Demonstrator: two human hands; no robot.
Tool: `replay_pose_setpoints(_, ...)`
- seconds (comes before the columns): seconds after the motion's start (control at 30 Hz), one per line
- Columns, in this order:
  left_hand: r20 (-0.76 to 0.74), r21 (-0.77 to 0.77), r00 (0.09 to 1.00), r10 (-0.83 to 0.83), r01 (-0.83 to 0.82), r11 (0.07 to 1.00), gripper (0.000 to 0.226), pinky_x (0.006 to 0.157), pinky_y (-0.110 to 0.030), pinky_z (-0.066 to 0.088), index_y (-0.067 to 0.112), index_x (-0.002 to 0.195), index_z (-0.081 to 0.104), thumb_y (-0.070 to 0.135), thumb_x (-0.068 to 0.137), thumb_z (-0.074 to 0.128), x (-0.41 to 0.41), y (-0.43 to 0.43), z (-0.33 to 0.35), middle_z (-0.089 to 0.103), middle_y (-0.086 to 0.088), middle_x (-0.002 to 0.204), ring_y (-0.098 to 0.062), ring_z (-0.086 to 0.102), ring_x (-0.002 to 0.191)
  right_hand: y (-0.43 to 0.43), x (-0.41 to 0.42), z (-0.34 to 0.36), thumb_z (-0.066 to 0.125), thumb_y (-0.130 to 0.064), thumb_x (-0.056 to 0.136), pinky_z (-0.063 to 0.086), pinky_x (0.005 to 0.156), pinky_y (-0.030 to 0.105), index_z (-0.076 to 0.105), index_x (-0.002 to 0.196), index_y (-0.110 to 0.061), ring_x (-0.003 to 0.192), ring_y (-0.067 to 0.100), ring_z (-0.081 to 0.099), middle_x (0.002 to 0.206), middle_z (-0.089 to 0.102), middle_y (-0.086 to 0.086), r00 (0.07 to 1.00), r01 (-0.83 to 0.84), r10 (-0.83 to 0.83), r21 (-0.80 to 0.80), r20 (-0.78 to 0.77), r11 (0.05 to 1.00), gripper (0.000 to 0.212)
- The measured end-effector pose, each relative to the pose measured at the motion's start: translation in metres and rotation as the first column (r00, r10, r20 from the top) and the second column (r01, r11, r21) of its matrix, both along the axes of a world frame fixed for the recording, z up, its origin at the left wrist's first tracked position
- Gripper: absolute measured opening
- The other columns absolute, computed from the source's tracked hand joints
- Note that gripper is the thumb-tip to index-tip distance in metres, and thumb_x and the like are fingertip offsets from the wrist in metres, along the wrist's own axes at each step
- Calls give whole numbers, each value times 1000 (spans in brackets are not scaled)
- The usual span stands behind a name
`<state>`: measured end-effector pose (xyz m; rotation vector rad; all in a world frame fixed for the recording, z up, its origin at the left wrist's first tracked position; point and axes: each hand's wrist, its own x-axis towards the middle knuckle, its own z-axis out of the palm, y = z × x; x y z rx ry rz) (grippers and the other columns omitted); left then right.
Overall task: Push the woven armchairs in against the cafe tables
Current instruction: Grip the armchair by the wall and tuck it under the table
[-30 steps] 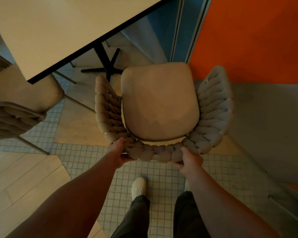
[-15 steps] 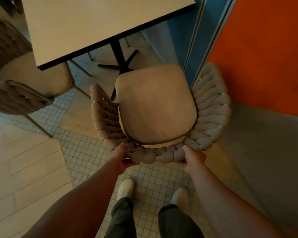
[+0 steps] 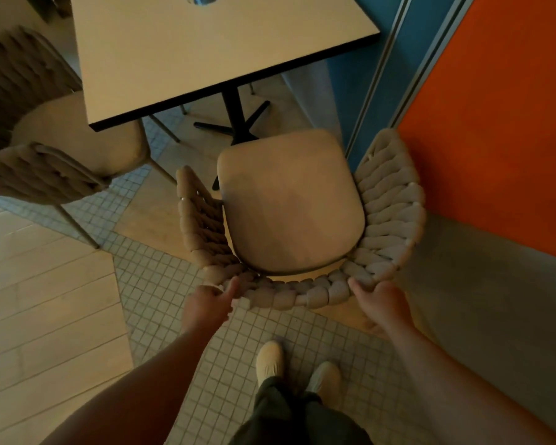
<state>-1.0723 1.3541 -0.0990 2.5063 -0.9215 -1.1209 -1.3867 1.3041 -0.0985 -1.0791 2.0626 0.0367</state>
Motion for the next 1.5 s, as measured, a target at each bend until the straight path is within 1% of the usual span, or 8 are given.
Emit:
replay_pose_setpoints(0.13,375,-166,844,-384,469,868,37,51,-28,51,24,72,67,58,86,64,3,1,0,65,9,63,-8,60,56,-16,-3,18,50,-66,89,51,64,29,67,83,-18,82,25,67,89,71,6,801,-517,456,-64,-389,854,51)
replay_pose_setpoints(0.23,391,-363,718,-576,695,621,19,58,-28,51,22,84,69,41,83,70,-18,-10,-4,65,5,83,-11,61,73,-30,4,22,58,-57,89,48,72,29,68,93,-20,95,23,63,100,70,3,716,-686,618,-165,-324,709,38)
replay_pose_setpoints(0.3,425,-272,583,-692,812,516,38,67,-30,50,25,96,71,56,79,57,-37,-16,-6,67,5,95,-16,64,88,-37,6,18,62,-61,84,45,78,29,67,106,-22,104,19,57,110,65,-2,649,-760,726,-165,-227,629,45)
replay_pose_setpoints(0.47,179,121,495,-851,847,518,76,109,-40,35,34,143,45,79,81,42,-82,-21,-6,52,6,144,-19,42,136,-49,-13,0,62,-84,59,51,83,31,61,112,-37,102,15,62,110,63,-9,479,-878,876,-15,-59,479,71)
replay_pose_setpoints(0.63,199,318,451,-870,810,493,95,111,-48,25,38,151,33,92,73,33,-109,-27,-11,41,9,156,-19,34,144,-73,-45,1,65,-61,81,36,93,31,56,128,-31,123,21,51,133,56,-1,233,-970,962,34,-142,240,57)
replay_pose_setpoints(0.87,354,290,484,-800,757,586,104,106,-48,25,44,136,52,103,59,17,-122,-26,-23,54,17,144,-14,45,137,-96,-60,-11,50,-72,82,41,94,36,59,124,-28,113,25,60,122,67,2,-12,-1000,979,-19,-205,-17,62)
replay_pose_setpoints(1.17,489,136,510,-707,756,640,80,85,-46,45,40,101,75,98,61,38,-135,-46,-43,75,14,109,-17,67,113,-132,-77,-18,39,-78,78,43,89,32,60,124,-30,109,25,63,117,69,1,-71,-991,961,-89,-269,-98,70)
replay_pose_setpoints(1.5,459,190,545,-702,711,676,95,97,-42,32,37,123,62,100,63,23,-156,-84,-36,66,15,125,-15,55,122,-185,-92,-30,32,-88,73,47,81,35,53,128,-42,103,22,66,113,70,-6,-85,-989,946,-91,-313,-119,75)
